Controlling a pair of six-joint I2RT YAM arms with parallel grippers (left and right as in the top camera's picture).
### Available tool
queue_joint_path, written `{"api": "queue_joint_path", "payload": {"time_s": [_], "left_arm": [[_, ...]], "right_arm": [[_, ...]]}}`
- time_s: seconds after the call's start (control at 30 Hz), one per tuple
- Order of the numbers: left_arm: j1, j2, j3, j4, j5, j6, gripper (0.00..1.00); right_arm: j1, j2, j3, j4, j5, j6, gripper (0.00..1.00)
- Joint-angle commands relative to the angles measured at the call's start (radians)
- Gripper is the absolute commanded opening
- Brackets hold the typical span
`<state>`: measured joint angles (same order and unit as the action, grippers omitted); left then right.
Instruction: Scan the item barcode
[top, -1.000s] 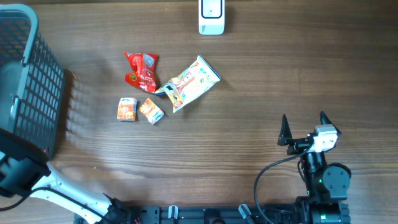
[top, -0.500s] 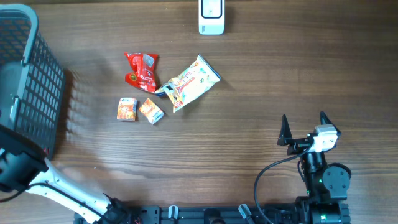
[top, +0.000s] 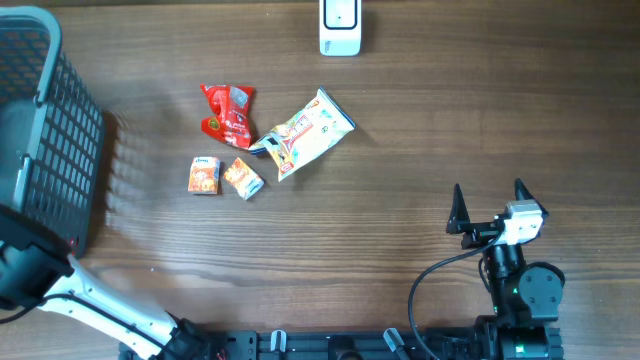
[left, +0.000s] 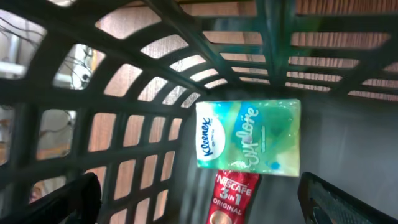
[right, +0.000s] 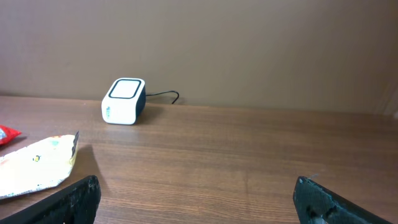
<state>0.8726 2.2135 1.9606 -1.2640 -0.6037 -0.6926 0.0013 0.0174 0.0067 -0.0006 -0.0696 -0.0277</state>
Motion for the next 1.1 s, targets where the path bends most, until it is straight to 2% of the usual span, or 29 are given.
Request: {"api": "queue_joint_path", "payload": {"time_s": [0.0,0.2,0.73,0.93,1.07], "left_arm": [[0.032,0.057,-0.007,0.011,0.12,0.01,0.97],[0.04,0.074,-0.007,0.042,0.142,0.087,0.96],[0.04,0.071,-0.006,0.051,0.142,0.088,0.95],[0.04,0.021,-0.006,0.037,0.143,0.088,0.95],[0.04,-0.009,-0.006,0.024,0.251,0.168,0.93]], "right_arm": [[0.004,-0.007,-0.002,0.002,0.014,0.008,1.0],[0.004,-0.007,-0.002,0.002,0.014,0.008,1.0],[0.004,-0.007,-0.002,0.002,0.014,0.008,1.0],[0.004,-0.007,-0.002,0.002,0.014,0.008,1.0],[0.004,-0.007,-0.002,0.002,0.014,0.008,1.0]]}}
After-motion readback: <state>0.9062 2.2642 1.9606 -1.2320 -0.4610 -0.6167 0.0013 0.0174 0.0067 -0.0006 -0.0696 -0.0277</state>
